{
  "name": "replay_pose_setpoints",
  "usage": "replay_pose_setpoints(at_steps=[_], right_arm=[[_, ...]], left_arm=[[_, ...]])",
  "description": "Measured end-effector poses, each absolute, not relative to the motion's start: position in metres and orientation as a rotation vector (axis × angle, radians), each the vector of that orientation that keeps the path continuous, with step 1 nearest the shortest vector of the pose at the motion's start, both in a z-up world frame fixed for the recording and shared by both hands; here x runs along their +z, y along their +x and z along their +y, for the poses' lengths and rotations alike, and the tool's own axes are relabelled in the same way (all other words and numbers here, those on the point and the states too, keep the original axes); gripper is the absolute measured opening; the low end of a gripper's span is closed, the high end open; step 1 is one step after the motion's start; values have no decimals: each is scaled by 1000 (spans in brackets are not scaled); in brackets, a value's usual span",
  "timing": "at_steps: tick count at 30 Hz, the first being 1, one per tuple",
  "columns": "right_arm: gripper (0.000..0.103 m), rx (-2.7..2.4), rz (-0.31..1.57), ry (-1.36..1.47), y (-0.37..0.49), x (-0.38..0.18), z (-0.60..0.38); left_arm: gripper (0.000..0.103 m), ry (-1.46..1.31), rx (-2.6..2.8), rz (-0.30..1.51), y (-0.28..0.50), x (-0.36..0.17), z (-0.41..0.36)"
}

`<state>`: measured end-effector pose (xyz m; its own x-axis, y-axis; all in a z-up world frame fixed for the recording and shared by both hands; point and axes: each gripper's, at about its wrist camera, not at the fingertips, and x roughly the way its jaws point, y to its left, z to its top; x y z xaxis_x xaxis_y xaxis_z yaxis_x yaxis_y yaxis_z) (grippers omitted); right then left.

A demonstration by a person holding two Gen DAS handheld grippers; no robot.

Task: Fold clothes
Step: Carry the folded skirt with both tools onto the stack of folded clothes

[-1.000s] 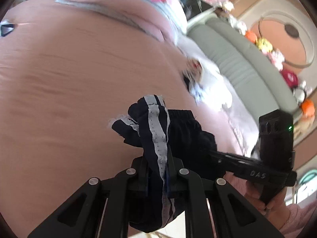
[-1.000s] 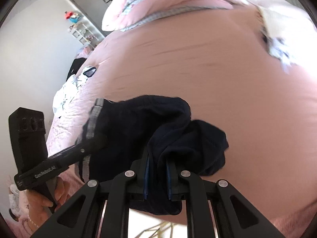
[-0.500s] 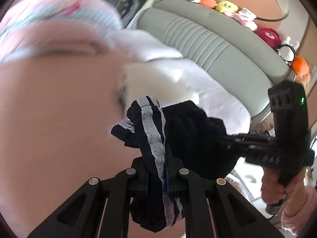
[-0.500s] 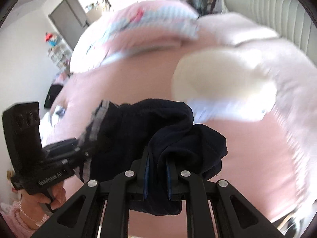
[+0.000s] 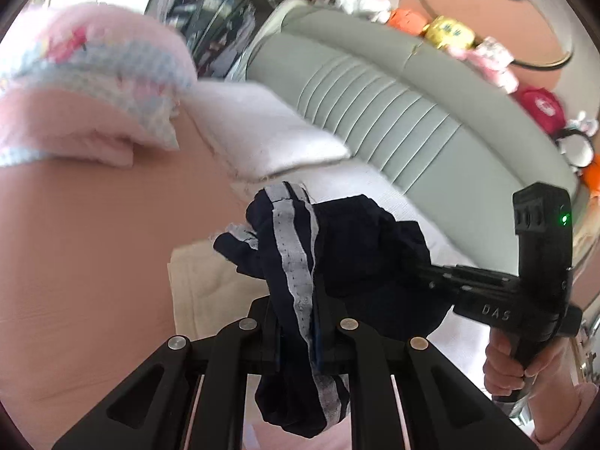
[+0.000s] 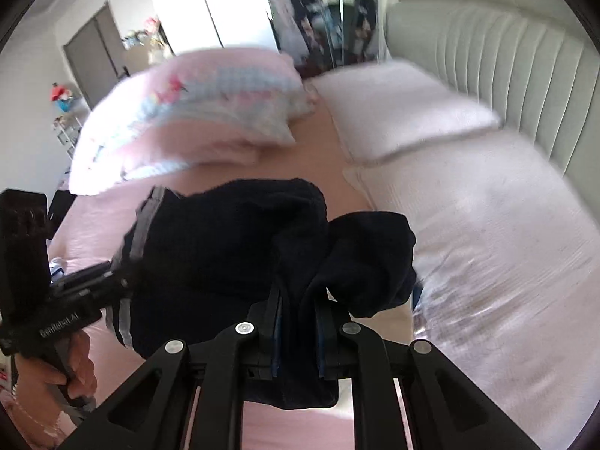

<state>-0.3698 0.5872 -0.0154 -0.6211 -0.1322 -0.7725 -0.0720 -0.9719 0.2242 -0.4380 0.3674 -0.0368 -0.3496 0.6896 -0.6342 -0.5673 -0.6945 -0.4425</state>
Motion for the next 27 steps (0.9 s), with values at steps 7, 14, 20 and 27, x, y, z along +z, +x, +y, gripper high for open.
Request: replay_pose_setpoints(at_steps=[7,14,20,27], right_arm=[[29,-2705,-474,1454,-373,-73,614],[31,-2997,-305,1131,-345,-15,601],[31,-2934,-146,1327,-380,-61,585],[34,-2907,-362,1319,-355,-85,619]], left_arm=[[29,-1096,2075,-204,-448,-77,369],[53,-712,2291,54,-414,-33,390],[53,-854,2256,217,-429,-73,425],[56,-904,2332,230,-439,-92,402]])
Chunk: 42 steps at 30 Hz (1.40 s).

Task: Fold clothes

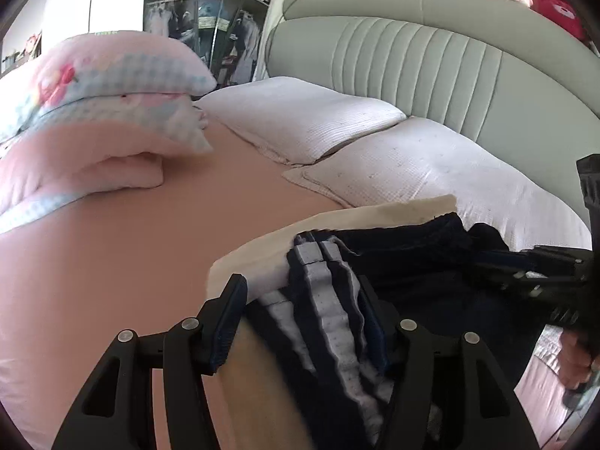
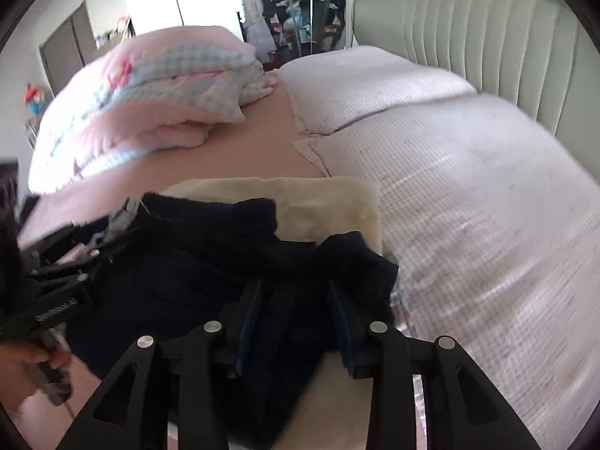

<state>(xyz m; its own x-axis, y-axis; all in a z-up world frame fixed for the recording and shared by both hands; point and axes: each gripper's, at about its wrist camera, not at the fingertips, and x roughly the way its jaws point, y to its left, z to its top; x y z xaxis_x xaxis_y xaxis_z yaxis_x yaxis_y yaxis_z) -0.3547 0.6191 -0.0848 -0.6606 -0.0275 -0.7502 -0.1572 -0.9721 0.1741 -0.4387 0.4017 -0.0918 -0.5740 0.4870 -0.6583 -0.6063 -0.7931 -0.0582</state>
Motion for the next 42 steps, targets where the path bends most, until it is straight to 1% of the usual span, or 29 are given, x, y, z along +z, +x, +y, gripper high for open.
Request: replay_pose_setpoints(at_steps=[2,3,5,6,7,8,10,11,12,13,14,15,16,17,19,22,25,27,33,35,37,39,40,42], right_arm=[[36,2755,337,-1201,-348,-75,621],[38,2737,325,-1160,-344,-68,621],[40,2731,379,-1118,-334,-56,623],[42,2739,420,-1135,-332,-50,622],[48,2746,455,-1151,-329,-44,620],[52,2746,443,-1156,-325,-38,614],[57,2751,410,-1164,-317,-25,600],[62,2756,390,-1166,-314,-18,592],[66,2764,375,-1163,-308,-12,582],[77,2772,361,-1160,-303,-5,571],[85,2780,348,-1155,-297,1,560],[87,2789,345,-1150,-289,5,546],[93,2801,350,-1162,-284,5,534],[103,2811,354,-1180,-279,4,521],[103,2818,345,-1243,-271,-6,487],[103,2829,320,-1313,-262,-21,433],[103,2846,330,-1392,-257,-31,378],[103,2851,335,-1399,-256,-26,343],[103,2853,270,-1412,-247,-3,251],[103,2865,222,-1399,-242,2,231],[103,2876,164,-1386,-238,7,210],[103,2880,31,-1381,-241,10,190],[103,2886,14,-1388,-242,14,186],[103,2899,-21,-1400,-244,22,177]], left_arm=[[56,-870,2375,241,-431,-82,396],[56,-870,2377,208,-429,-76,391],[56,-880,2363,115,-427,-65,380],[56,-885,2354,68,-425,-60,375],[56,-890,2346,22,-424,-54,369],[56,-900,2346,-16,-423,-47,362],[58,-928,2347,-60,-421,-40,347],[60,-951,2341,-82,-417,-36,336],[67,-974,2335,-105,-414,-33,325],[73,-997,2328,-127,-410,-30,314],[76,-1020,2321,-149,-406,-27,303],[85,-1040,2342,-144,-395,-29,284],[88,-1061,2372,-129,-381,-33,262],[88,-1081,2402,-113,-367,-37,240],[88,-1121,2463,-81,-339,-45,196],[88,-1196,2551,-32,-321,-51,139],[88,-1256,2623,-79,-312,-39,80],[88,-1284,2587,-154,-305,-27,46],[88,-1242,2686,-175,-275,6,-12],[88,-1241,2752,-159,-267,16,-29],[88,-1237,2795,-88,-261,24,-37],[88,-1232,2825,-20,-256,32,-44],[88,-1230,2832,-9,-254,36,-48],[88,-1206,2844,-53,-247,47,-62]])
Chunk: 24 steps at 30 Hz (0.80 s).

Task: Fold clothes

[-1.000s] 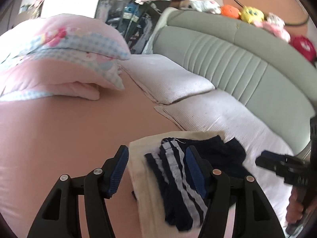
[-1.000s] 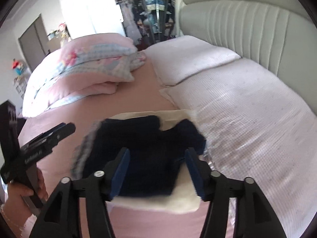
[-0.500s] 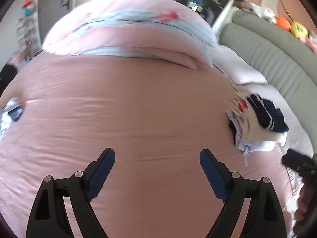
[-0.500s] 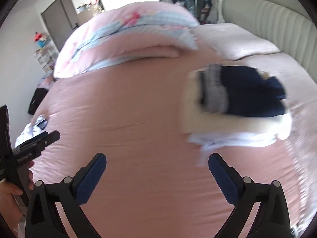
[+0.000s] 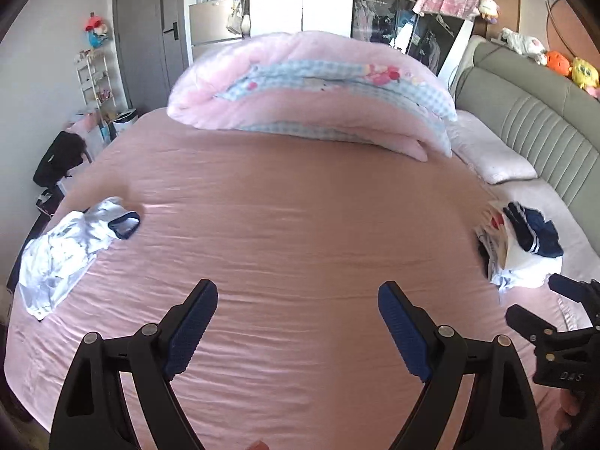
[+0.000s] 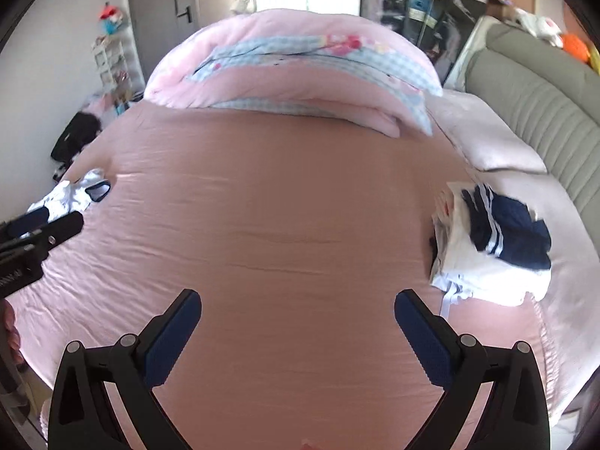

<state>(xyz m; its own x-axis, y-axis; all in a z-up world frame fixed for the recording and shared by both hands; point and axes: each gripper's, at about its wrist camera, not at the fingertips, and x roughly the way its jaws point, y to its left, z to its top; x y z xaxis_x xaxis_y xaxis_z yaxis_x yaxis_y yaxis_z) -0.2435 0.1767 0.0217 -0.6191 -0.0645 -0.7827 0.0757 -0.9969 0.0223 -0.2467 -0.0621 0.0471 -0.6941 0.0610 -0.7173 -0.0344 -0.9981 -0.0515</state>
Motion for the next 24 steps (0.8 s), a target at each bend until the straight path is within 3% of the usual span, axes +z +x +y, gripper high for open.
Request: replay_pose_setpoints(at_steps=[6,10,17,20,24], right_arm=[[103,-2698,-144,1257,-225,57,179],[103,-2743,-110,1216,-201,74,180],[103,-2907,145,1107,-118,80,175],[103,-2920,109,1137,-85,70,183],[103,-2992,77,1174,-43,52,195]], left_arm=[[88,-1106,2934,-192,-217,81,-87],[88,-1031,2987,-164,-179,102,-89],[88,-1044,3074,-53,-109,97,-71],[88,-1077,3072,5,-81,82,-55],[88,-1092,3016,-67,-51,71,-46]])
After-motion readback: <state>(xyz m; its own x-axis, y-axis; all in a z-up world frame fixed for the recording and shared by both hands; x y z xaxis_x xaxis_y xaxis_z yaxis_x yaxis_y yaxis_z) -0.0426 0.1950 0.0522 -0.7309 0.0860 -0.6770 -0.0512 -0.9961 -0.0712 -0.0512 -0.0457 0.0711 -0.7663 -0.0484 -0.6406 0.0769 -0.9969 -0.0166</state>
